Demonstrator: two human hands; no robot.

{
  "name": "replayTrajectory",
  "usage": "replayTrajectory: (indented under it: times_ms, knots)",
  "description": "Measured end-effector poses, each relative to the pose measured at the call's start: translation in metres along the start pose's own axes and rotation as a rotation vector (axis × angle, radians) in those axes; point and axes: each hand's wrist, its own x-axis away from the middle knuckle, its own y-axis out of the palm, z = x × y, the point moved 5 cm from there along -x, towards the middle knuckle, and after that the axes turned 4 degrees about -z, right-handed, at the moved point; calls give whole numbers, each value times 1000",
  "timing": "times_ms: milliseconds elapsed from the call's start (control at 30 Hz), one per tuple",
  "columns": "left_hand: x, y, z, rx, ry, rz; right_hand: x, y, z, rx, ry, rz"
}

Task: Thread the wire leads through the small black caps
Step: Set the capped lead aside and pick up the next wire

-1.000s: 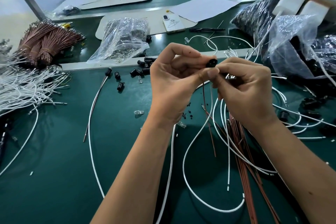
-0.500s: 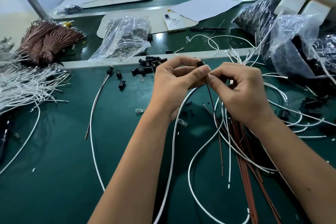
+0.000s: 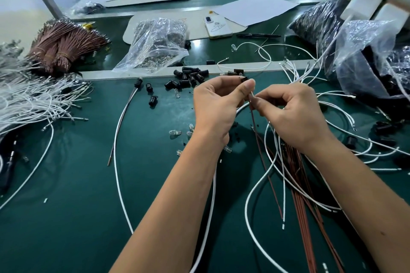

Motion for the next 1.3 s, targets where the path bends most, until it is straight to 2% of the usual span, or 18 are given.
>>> replayTrajectory:
  times_ms: [200,467,733,933,1033,1167,1267,1300]
  knots:
    - [0,0,3,24,66,-55,2,-1,-2,30,-18,8]
    - [6,5,24,-18,280,-358,6,-9,-14,79,-182,131]
    - [12,11,33,-16,346,-436,10,-12,-24,118,-279,161]
    - [14,10,36,-20,373,-424,11,-12,-26,182,-311,154]
    - [11,7,33,-9,344,-378,8,-7,-24,167,-288,138]
    - [2,-4,27,3,222,-299,6,1,-11,61,-134,12]
    - [-5,-19,31,187,103,-294,6,10,3,-198,63,-104]
    - [-6,-24,33,284,76,-298,6,14,3,-201,74,-142]
